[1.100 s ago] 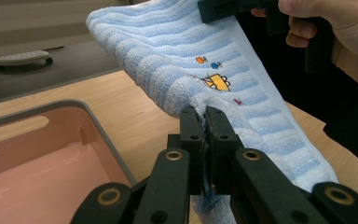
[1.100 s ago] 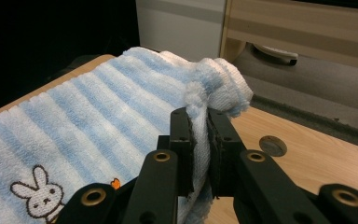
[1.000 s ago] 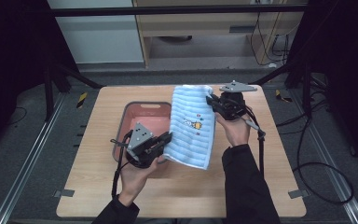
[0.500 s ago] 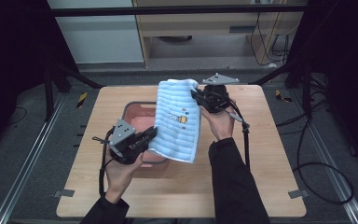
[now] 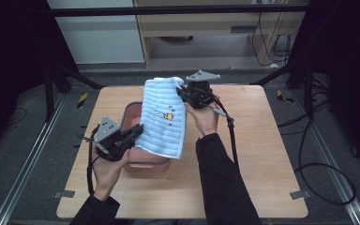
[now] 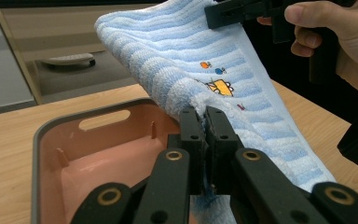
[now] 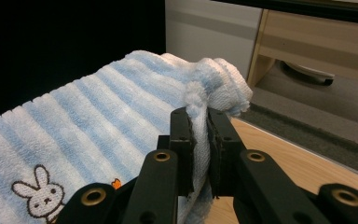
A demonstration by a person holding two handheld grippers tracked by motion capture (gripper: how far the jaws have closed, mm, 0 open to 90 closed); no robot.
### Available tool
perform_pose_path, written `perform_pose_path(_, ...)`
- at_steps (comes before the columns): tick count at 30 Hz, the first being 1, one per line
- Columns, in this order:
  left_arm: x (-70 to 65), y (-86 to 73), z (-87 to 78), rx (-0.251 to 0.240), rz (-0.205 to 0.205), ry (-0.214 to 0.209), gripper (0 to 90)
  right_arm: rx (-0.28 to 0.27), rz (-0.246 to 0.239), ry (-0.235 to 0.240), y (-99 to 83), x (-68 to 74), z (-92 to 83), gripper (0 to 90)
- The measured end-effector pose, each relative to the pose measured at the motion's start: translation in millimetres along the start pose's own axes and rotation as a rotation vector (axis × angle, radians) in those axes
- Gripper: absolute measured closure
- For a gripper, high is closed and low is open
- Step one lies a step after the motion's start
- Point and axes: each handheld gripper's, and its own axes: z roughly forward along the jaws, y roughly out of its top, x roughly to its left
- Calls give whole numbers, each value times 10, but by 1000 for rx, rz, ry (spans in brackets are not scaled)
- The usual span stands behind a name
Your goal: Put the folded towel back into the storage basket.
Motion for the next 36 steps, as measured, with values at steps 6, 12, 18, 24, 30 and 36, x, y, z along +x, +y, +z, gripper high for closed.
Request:
perform_pose_path(6, 140, -54, 7, 13, -21, 23, 865, -4, 3, 22, 4, 59, 172, 823)
perform_pose_path(12, 243, -89, -1, 13, -29, 49, 865, -15, 6, 37, -6, 99, 309, 822)
perform_pose_path(18, 338, -129, 7, 21, -41, 68, 865, -12, -4, 45, -18, 167, 465, 822)
perform_pose_path(24, 408, -186, 31, 39, -45, 85, 865, -9, -19, 49, -35, 211, 589, 822)
perform_pose_path(30, 462, -246, 79, 62, -45, 97, 865, 10, -21, 49, -80, 211, 695, 822)
perform_pose_path(36, 478, -300, 115, 84, -41, 104, 865, 19, -28, 48, -130, 228, 756, 822)
